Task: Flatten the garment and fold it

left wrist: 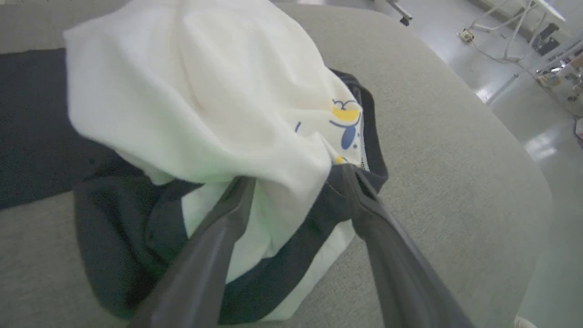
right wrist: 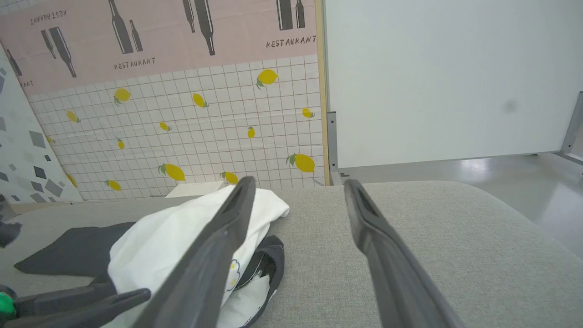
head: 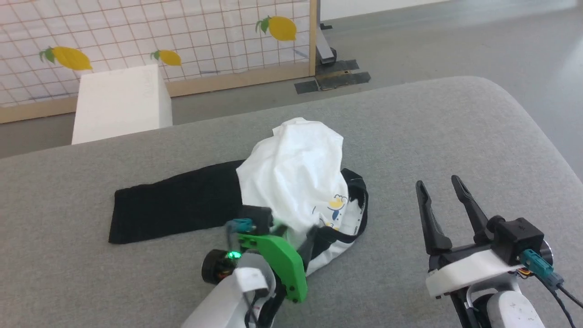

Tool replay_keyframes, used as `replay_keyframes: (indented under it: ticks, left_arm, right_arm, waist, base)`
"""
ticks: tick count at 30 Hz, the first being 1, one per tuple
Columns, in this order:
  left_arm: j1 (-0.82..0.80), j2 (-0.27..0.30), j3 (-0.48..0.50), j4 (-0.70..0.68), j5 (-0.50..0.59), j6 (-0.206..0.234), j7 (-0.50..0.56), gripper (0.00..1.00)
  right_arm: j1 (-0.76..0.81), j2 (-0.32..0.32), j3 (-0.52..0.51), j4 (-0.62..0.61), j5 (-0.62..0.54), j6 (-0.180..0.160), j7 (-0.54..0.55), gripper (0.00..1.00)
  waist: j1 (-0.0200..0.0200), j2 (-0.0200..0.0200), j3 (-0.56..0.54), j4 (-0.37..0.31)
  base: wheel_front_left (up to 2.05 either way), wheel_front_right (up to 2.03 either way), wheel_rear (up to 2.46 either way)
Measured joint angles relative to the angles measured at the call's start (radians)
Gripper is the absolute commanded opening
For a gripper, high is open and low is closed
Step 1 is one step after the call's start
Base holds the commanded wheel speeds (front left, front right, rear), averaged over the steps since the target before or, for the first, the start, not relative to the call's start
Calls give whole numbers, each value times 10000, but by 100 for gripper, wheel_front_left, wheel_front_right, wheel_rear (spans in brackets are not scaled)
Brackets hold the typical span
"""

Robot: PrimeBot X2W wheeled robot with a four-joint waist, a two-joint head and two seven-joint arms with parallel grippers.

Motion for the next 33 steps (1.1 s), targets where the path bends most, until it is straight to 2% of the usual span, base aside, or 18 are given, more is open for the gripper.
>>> replay_keyframes:
  ticks: [2,6,9,13,17,21,26,33]
  left_arm:
    - [215,61,311,-581,-25,184,-869,100]
    - [845,516,989,-1716,408,1028,-2591,100]
    - [1404,932,1582,-2266,681,1743,-3097,100]
    - [2173,1168,2163,-2660,961,2364,-3231,100]
    - [2238,1164,2017,-2646,995,2357,-3196,100]
    - [1773,1060,1457,-2148,1120,2077,-2487,100]
    - [382,869,681,-989,1312,1630,-1030,100]
    - [-1225,817,-445,984,1854,1338,2102,100]
  right_arm:
    - [89,-2,-42,-44,-13,0,42,100]
    - [195,0,-144,-174,-17,0,123,100]
    - [266,-2,-238,-280,-31,0,146,100]
    - [298,-2,-322,-395,-29,0,213,100]
    - [298,0,-291,-435,-29,0,222,100]
    - [289,0,-211,-435,-27,0,222,100]
    - [223,0,-31,-345,6,0,207,100]
    - [114,-2,50,-159,140,0,117,100]
  waist:
    - [0,0,-50,99]
    - [0,0,-121,334]
    - [0,0,-132,547]
    - [0,0,-97,899]
    - [0,0,-20,1070]
    - [0,0,116,1114]
    - [0,0,235,934]
    - [0,0,397,490]
  base:
    - [0,0,0]
    - [0,0,0]
    - [0,0,0]
    - [0,0,0]
    - [0,0,0]
    - [0,0,0]
    - [0,0,0]
    - [0,0,0]
